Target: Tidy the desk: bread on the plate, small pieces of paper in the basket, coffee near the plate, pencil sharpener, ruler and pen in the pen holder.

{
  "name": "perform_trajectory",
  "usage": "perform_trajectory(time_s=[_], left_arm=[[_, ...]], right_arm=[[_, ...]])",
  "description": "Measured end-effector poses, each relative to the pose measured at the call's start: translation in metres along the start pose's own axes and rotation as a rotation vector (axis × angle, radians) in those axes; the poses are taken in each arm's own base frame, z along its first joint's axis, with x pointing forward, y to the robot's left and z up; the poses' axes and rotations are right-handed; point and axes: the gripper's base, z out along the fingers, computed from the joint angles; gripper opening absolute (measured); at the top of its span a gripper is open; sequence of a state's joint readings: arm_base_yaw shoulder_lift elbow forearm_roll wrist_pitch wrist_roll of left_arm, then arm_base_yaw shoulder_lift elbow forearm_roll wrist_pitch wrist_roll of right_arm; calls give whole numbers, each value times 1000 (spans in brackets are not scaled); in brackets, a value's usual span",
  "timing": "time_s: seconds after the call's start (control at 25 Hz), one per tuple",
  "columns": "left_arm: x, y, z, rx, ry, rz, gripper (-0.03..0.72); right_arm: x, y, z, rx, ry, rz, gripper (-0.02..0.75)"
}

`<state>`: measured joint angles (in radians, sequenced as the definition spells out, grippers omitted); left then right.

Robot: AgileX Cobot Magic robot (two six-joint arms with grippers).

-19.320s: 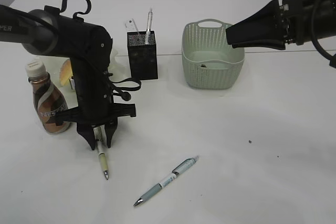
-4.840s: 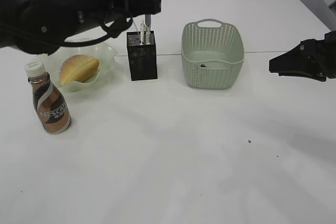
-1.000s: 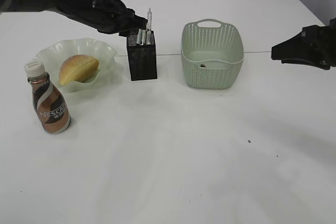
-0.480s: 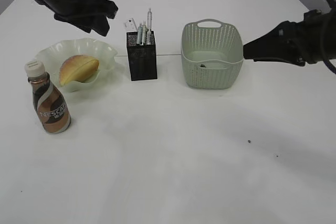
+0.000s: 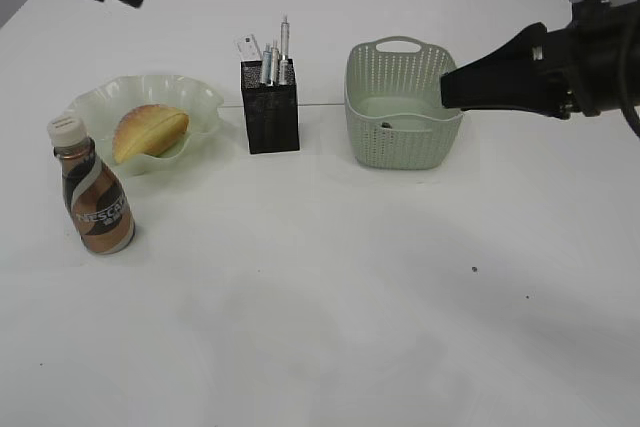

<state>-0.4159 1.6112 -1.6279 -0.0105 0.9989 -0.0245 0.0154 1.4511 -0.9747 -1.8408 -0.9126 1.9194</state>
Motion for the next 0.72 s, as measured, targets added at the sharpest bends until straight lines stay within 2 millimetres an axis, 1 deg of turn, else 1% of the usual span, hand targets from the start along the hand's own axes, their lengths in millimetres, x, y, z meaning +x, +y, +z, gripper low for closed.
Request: perform_trajectory(time_s=[0.08, 0.16, 0.24, 0.36, 0.52, 0.64, 0.72], left_arm=[[3, -5, -20, 16, -37, 3, 279], [12, -12, -39, 37, -61, 9, 279], [26, -17, -52, 55, -67, 17, 279], [53, -22, -73, 89, -119, 13, 278], [100, -21, -98, 131, -205, -9, 277], [144, -17, -114, 139, -240, -16, 276], [173, -14, -119, 142, -252, -17, 276]], right_arm=[[5, 5, -4, 0, 1, 2, 260], [11, 9, -7, -2, 4, 4, 260], [14, 14, -11, -5, 1, 1, 260], [15, 22, -17, -6, -12, -10, 260], [22, 27, -21, -17, -6, 2, 260], [31, 30, -22, -23, 5, 16, 260], [35, 33, -23, -25, 9, 19, 260]])
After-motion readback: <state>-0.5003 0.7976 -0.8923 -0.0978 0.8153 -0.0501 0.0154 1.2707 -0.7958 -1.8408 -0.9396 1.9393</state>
